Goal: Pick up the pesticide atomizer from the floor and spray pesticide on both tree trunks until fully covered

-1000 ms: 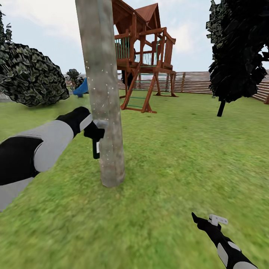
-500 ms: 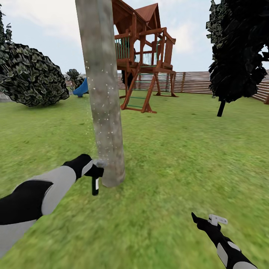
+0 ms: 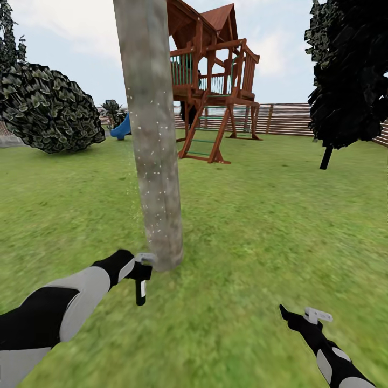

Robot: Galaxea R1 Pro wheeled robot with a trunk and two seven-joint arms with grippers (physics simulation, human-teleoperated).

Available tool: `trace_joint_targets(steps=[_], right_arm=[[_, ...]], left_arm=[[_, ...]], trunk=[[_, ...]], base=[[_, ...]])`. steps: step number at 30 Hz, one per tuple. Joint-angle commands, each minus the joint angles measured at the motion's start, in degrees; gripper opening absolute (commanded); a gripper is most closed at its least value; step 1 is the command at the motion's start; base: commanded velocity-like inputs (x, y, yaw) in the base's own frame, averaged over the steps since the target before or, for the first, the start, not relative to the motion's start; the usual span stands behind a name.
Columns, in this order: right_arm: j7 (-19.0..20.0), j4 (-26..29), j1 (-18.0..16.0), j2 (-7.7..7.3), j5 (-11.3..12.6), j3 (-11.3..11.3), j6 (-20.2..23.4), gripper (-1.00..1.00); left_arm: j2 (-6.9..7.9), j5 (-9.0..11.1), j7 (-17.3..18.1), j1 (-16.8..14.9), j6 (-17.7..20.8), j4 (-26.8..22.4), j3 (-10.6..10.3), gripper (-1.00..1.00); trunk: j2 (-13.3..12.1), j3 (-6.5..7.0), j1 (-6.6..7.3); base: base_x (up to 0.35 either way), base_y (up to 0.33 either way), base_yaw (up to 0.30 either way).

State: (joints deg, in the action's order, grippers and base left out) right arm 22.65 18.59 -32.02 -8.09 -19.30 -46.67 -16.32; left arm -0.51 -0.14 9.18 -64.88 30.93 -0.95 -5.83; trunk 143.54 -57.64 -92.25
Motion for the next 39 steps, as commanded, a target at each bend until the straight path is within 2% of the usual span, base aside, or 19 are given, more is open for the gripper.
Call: trace_joint_targets(steps=[1, 6, 10, 11, 17, 22, 24, 29, 34, 39], right_arm=[[0.01, -0.05, 0.01, 0.0, 0.02, 0.0, -0.04, 1.0], [0.03, 0.02, 0.02, -0.06, 0.05, 0.0, -0.22, 1.0], [0.03, 0.12, 0.02, -0.08, 0.06, 0.0, -0.21, 1.0], [0.03, 0.13, 0.02, -0.08, 0.06, 0.0, -0.21, 1.0], [0.03, 0.13, 0.02, -0.08, 0.05, 0.0, -0.21, 1.0], [0.03, 0.13, 0.02, -0.08, 0.05, 0.0, -0.21, 1.0], [0.02, 0.13, 0.02, -0.08, 0.07, 0.0, -0.21, 1.0], [-0.05, 0.13, 0.02, -0.08, 0.06, 0.0, -0.21, 1.0], [-0.06, 0.13, 0.02, -0.08, 0.05, 0.0, -0.21, 1.0], [-0.12, 0.04, 0.02, -0.24, -0.21, 0.0, -0.23, 1.0]], left_arm=[[-0.08, -0.03, 0.0, 0.33, 0.0, -0.01, -0.06, -1.0], [-0.19, -0.03, -0.03, 1.99, 0.01, -0.15, -0.06, -1.0], [-0.2, -0.11, -0.07, 3.31, -0.17, -0.32, -0.05, -1.0], [-0.2, -0.12, -0.09, 5.55, -0.21, -0.34, -0.05, -1.0], [-0.2, -0.2, -0.05, 5.55, -0.52, -1.01, -0.01, -1.0], [-0.23, -0.21, -0.12, 5.55, -0.49, -9.27, -0.09, -1.0], [-1.0, -0.21, -0.12, 5.55, -0.45, -11.03, -0.06, -1.0], [-2.21, -0.22, -0.12, 5.55, -0.43, -11.51, -0.07, -1.0], [-2.3, -0.21, -0.12, 5.55, -0.43, -11.45, -0.06, -1.0], [-2.29, -0.45, -0.62, 5.55, -0.38, -11.54, -0.11, -1.0]], trunk=[[0.0, 0.0, 0.0], [0.0, 0.0, 0.0], [0.0, 0.0, 0.0], [0.0, 0.0, 0.0], [0.0, -0.13, 0.0], [0.0, -0.16, 0.0], [0.0, -0.16, 0.0], [0.0, -0.16, 0.0], [0.0, -0.19, 0.0], [0.0, -0.19, 0.0]], base=[[0.0, 0.0, 0.0], [-0.031, 0.0, 0.0], [-0.276, -0.004, 0.0], [-0.301, -0.093, 0.044], [-0.233, -0.218, 0.214], [-0.031, -0.139, 0.046], [-0.002, -0.009, 0.075], [0.063, -0.215, 0.243], [0.085, -0.317, 0.241], [0.1, -0.323, 0.022]])
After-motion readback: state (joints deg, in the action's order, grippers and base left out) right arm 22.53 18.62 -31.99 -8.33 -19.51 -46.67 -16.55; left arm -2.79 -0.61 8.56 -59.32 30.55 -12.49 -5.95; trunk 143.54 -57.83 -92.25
